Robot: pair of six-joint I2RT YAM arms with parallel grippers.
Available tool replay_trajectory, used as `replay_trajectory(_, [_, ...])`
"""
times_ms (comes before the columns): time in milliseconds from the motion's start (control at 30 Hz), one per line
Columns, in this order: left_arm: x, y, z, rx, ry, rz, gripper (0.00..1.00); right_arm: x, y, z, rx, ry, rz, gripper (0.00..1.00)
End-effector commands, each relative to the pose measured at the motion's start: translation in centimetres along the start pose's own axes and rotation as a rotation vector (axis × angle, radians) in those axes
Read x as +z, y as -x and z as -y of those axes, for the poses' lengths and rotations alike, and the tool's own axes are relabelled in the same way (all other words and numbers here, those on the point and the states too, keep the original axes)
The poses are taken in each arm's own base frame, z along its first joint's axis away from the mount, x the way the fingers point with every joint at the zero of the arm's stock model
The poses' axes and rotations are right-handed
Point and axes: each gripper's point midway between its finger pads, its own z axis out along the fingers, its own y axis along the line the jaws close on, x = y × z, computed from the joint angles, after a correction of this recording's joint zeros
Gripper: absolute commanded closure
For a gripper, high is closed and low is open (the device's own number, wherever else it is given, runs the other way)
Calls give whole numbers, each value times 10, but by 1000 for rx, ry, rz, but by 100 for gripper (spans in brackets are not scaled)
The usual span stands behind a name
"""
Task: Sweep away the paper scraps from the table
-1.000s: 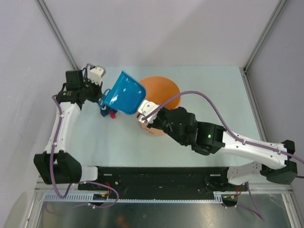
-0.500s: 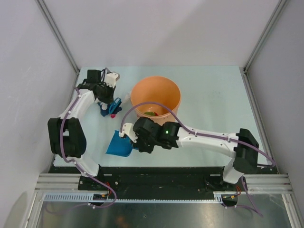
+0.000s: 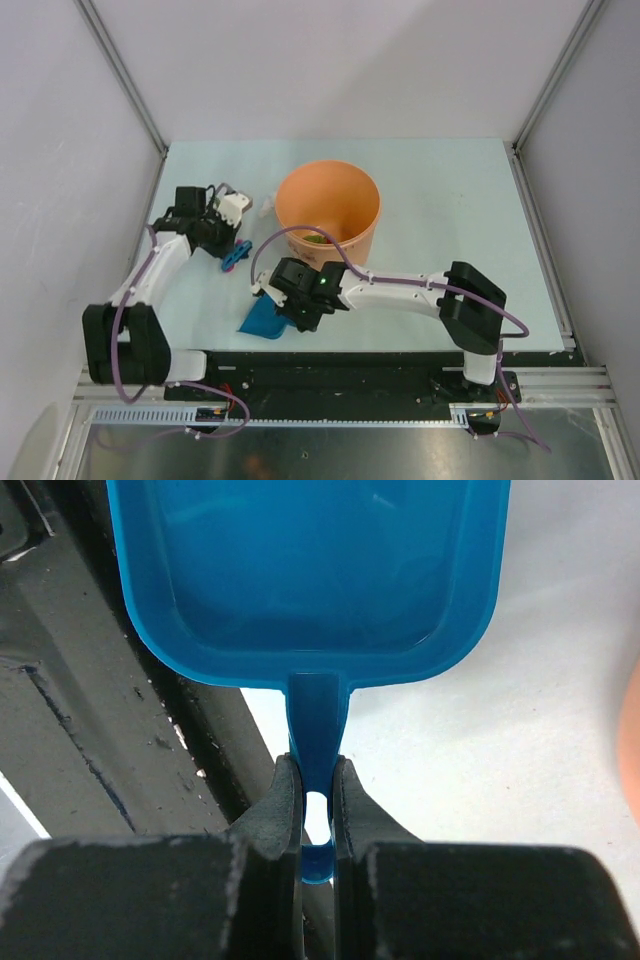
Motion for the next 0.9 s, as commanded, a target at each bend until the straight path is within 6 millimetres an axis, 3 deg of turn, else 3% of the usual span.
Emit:
replay_trajectory(0, [-32,-43,60,-20,-218,-84,100,7,1,4,55,-22,-5,100])
replay_trajectory(33, [-40,-45,68,-27,-244,-87,100,10,0,6,64,-34,-9,100])
replay_trajectory(133, [-66,-23,73,-12,-224,8,100,14,-2,15,89,-81,-16,100])
replay_trajectory(300, [-101,15,57,22,-104,133,100,23,-7,28,125,-147,-34,100])
replay_trajectory(400, [-101,13,46,31,-54,105,100,25,-10,30,126,-171,-45,100])
replay_trajectory(633, [-80,-16,50,20,-89,11,100,31,-9,28,115,-167,-49,100])
replay_trajectory(767, [-69,-37,2,-24,78,-69,100,32,-9,27,101,-167,-57,100])
replay_trajectory(833, [-64,-35,-22,-33,170,-60,100,33,-7,28,103,-170,-55,100])
replay_trajectory(867, [-66,-32,-44,-29,276,-53,100,33,-6,27,100,-171,-52,100])
